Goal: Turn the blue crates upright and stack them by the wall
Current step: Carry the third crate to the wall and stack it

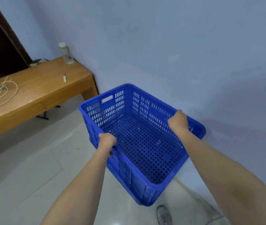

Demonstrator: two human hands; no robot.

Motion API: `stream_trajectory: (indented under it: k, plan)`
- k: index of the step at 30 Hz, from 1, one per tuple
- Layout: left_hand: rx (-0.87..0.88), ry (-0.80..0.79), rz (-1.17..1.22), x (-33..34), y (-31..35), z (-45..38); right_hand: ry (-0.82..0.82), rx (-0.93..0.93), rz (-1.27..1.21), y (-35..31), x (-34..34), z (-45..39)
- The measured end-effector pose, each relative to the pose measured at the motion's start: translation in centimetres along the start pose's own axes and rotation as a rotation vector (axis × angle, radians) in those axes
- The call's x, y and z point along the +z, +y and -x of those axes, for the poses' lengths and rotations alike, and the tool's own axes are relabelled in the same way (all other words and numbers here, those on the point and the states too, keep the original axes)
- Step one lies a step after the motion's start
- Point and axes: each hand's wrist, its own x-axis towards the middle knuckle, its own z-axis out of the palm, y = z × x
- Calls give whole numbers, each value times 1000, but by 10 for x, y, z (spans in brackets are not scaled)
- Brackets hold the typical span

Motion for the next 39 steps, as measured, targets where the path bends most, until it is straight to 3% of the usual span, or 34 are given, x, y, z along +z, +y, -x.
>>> stream_trajectory:
  k: [7, 10, 15, 20, 25, 31, 39]
  plan:
    - [190, -17, -599, -41, 9, 20, 135, 358, 133, 31, -1, 67]
    - [311, 58, -645, -52, 25, 17, 102, 541, -29, 47, 6, 71]
    - [380, -21, -646, -55, 49, -8, 41, 630, -269, 51, 18, 60]
    - [507, 125, -735, -65, 61, -45, 38, 668, -193, 56, 29, 54]
    - [519, 184, -698, -90, 72, -90, 26, 733, -204, 55, 27, 40]
    - [585, 275, -679, -123, 101, -149, 2, 741, -30, 53, 26, 28]
    - [739, 190, -832, -120, 149, -220, 123, 868, -135, 27, 24, 46]
